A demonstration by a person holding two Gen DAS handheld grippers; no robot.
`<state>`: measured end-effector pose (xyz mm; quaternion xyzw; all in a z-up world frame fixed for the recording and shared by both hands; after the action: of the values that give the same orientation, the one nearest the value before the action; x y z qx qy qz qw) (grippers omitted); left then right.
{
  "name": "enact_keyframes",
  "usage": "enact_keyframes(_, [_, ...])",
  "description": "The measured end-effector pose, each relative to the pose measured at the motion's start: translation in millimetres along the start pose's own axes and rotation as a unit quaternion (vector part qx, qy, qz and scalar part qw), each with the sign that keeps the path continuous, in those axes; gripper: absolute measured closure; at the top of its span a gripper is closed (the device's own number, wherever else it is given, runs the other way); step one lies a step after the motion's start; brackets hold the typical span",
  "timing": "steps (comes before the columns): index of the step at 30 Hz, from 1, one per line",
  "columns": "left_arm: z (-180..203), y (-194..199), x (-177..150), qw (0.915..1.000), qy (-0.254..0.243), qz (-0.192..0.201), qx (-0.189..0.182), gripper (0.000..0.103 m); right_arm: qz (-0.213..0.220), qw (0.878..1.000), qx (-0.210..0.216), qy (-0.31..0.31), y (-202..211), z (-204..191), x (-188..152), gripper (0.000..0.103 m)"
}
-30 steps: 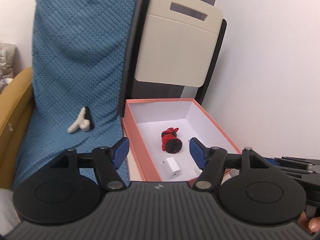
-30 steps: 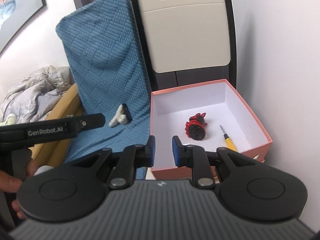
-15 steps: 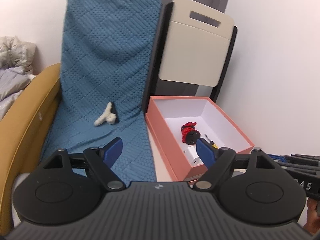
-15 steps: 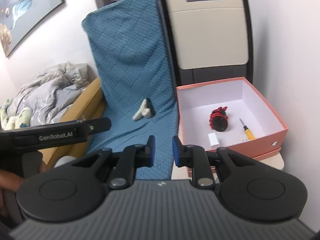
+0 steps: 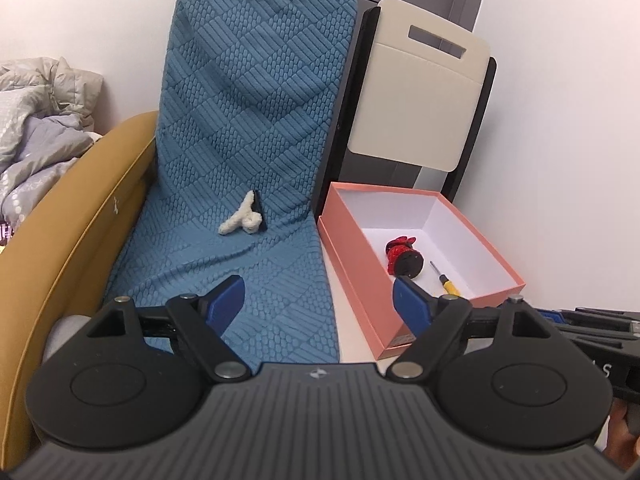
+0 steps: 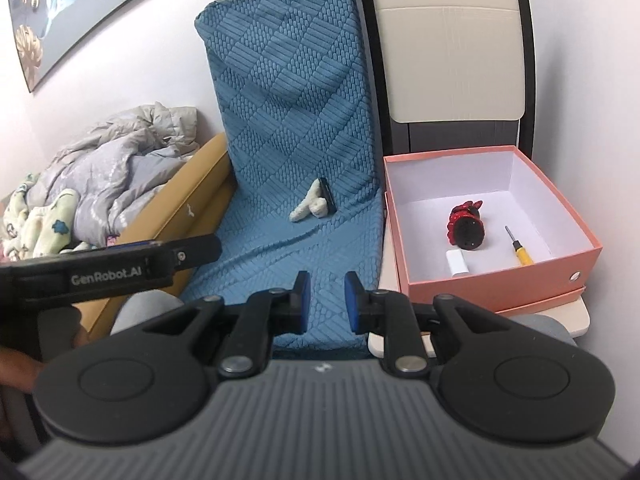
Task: Organize rigid objects
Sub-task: 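Withdraw both tools from the box back toward the seat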
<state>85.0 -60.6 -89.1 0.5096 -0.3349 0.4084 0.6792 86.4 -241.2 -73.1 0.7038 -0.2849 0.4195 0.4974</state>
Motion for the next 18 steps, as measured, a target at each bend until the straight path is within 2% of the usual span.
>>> enact_keyframes(9, [-7.8,-19.2,-12.6,1.0,0.001,-0.008,-0.002,0.018,-0.007,1.0,-0.016,-0.01,-13.0,11.0,-13.0,0.08])
enact_keyframes(18, [-32.5,-65.7,-16.8,0.9997,0.012,-0.023,0.001,0.018,-0.029,0.999,-0.018,-0.021,-52.5,18.4,-21.2,0.08])
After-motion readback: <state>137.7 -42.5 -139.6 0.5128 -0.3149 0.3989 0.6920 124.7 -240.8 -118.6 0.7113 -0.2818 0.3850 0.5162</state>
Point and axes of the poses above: each gripper's, at about its wrist camera, not at the fingertips, and y roughly against the way its jaws point, z to its right, x to its top, the point moved 9 cm from there along -y, roughly the way its jaws point, and after that the axes turned 9 degrees about z, right-handed, at the moved point
